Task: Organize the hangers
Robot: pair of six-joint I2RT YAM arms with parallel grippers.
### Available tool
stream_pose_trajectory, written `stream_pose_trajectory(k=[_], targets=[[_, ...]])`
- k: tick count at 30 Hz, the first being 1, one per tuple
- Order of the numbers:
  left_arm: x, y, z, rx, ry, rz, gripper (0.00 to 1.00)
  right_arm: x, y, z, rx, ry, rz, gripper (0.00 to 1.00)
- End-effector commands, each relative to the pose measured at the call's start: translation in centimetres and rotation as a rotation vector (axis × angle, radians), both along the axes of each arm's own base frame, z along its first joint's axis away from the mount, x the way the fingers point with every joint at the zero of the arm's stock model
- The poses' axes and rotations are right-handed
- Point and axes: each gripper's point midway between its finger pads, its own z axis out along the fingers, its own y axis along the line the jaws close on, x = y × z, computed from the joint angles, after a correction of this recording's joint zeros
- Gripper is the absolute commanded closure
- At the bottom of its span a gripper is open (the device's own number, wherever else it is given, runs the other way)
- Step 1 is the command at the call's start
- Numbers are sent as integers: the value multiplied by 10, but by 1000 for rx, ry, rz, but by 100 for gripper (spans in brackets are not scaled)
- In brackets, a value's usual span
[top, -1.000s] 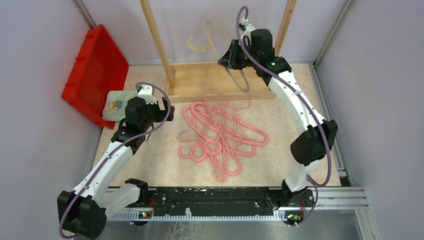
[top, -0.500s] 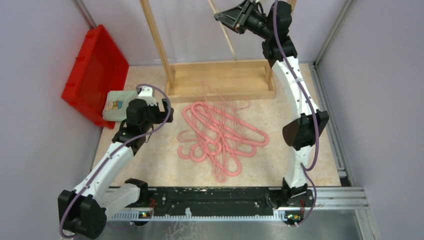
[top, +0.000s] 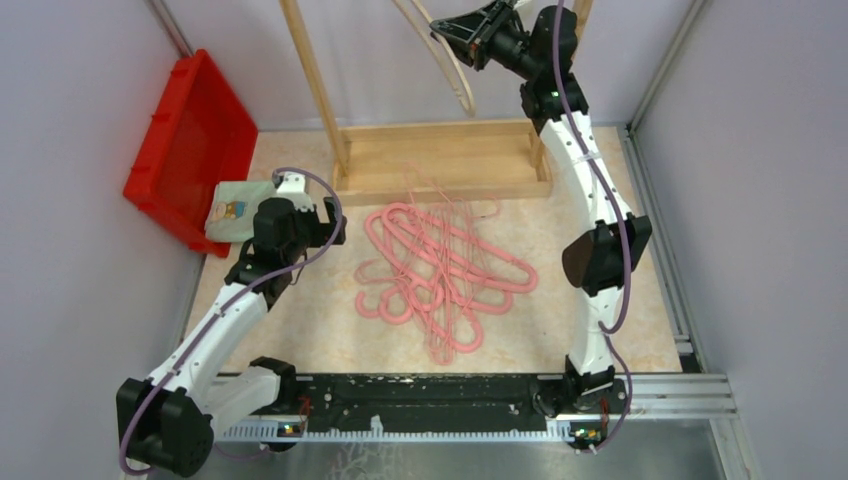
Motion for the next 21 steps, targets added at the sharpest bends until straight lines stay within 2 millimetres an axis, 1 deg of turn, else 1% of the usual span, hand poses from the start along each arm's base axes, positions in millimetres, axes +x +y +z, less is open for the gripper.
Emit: stream_pose_trajectory(k=[1, 4, 7, 11, 15, 17, 21], targets=[[3, 1, 12, -3, -32, 12, 0, 1, -11, 16, 53, 40, -58, 100], [3, 2, 10, -1, -30, 14, 0, 8, -13, 3, 39, 81, -85, 100], [3, 3, 12, 2, -34, 18, 0, 12, -12, -4, 44, 109, -90, 100], [2, 6, 11, 16, -31, 25, 0, 23, -12, -15, 39, 149, -121, 100], [0, 10, 10, 22, -33, 45, 0, 33, -10, -22, 51, 163, -125, 100], [0, 10, 8, 24, -30, 46, 0, 35, -10, -26, 45, 173, -126, 100], [0, 11, 4, 26, -21, 53, 0, 31, -7, -34, 13, 180, -127, 100]])
